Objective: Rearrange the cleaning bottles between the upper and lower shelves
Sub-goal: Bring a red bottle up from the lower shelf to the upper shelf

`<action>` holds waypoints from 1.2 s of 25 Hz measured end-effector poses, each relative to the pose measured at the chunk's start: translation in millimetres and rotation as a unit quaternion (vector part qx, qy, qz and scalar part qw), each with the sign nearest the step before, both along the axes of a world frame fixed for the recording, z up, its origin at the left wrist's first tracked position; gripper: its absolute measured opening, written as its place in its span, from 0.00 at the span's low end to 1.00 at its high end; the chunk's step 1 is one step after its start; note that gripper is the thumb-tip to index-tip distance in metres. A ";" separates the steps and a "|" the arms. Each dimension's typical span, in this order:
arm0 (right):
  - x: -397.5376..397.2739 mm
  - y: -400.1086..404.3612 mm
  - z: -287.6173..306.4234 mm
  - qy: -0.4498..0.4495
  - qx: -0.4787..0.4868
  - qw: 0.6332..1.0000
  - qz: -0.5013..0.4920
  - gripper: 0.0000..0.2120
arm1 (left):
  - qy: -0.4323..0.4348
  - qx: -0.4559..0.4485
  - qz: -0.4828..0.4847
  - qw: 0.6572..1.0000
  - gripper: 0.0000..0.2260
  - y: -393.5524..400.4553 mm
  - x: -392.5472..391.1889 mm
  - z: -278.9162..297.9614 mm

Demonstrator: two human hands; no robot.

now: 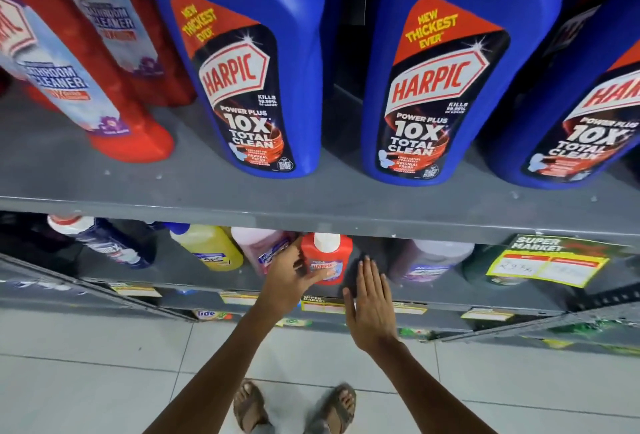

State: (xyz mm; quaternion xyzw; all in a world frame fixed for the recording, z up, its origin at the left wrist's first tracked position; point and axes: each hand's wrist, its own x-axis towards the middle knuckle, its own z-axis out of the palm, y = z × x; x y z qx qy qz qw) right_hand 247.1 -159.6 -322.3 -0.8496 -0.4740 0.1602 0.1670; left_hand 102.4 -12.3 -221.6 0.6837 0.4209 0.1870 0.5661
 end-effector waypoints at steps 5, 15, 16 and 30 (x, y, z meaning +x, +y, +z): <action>-24.3 8.7 33.2 0.050 0.093 0.994 0.007 0.27 | -0.023 -0.031 -0.003 0.999 0.25 -13.8 -51.7 31.6; -153.4 62.7 157.6 0.142 0.396 0.903 0.084 0.18 | -0.100 0.024 -0.010 0.995 0.29 28.8 -220.5 199.5; -165.0 73.3 176.7 0.138 0.427 0.889 0.093 0.20 | -0.110 0.050 -0.019 0.993 0.26 37.4 -234.9 213.7; -249.5 193.2 290.8 -0.141 0.395 0.903 0.092 0.19 | -0.166 0.289 -0.019 0.943 0.27 189.4 -299.6 322.7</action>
